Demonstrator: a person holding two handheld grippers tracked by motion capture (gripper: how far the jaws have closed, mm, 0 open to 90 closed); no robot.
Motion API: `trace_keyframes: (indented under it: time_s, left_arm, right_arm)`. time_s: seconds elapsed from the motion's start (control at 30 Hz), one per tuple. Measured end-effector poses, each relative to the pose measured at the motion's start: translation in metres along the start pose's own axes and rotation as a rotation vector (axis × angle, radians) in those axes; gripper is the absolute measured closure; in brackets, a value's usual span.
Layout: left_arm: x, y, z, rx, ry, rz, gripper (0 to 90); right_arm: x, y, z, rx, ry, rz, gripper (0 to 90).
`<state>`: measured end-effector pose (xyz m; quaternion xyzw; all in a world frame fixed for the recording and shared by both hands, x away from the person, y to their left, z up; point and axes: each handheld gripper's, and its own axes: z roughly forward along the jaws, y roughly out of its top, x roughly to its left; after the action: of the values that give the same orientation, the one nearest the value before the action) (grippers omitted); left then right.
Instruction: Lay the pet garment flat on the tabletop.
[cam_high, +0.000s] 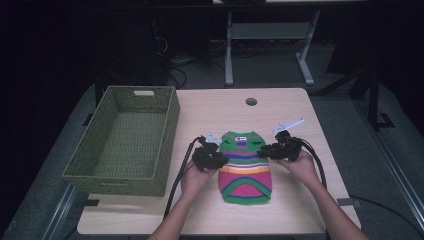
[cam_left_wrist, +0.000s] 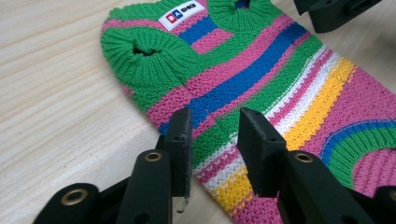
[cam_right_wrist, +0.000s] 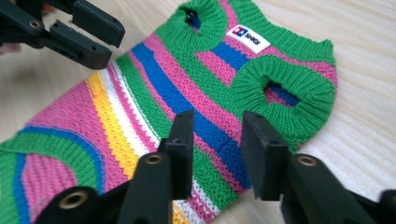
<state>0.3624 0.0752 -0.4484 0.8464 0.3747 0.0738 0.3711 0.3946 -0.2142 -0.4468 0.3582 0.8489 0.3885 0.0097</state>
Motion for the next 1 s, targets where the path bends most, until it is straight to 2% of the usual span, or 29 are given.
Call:
trace_keyframes:
  time_s: [0.07,0.3,0.33,0.37,0.6,0.73,1.0]
  left_arm:
    - [0.001,0.0,-0.002,0.002,0.003,0.002,62.4]
    - [0.003,-0.001,-0.009,-0.009,0.003,0.0,53.9]
    - [0.003,-0.001,-0.01,-0.009,0.006,0.002,53.9]
    - [0.003,-0.001,-0.011,-0.012,0.008,0.002,49.6]
    - [0.003,-0.002,-0.016,-0.024,0.003,0.003,43.5]
    - [0.006,-0.003,-0.019,-0.03,0.003,-0.002,41.4]
    - [0.01,-0.008,-0.022,-0.038,-0.001,-0.011,36.8]
  right_arm:
    - [-0.002,-0.001,-0.003,-0.013,0.018,0.015,60.2]
    - [-0.003,-0.003,-0.012,-0.044,0.038,0.017,45.3]
    - [-0.003,-0.003,-0.012,-0.044,0.038,0.017,45.3]
    - [-0.002,-0.003,-0.014,-0.049,0.041,0.021,42.2]
    - [-0.003,-0.004,-0.018,-0.048,0.045,0.023,37.9]
    - [-0.001,-0.006,-0.021,-0.044,0.03,0.007,35.8]
    - [-0.006,-0.016,-0.031,-0.057,0.032,0.024,32.6]
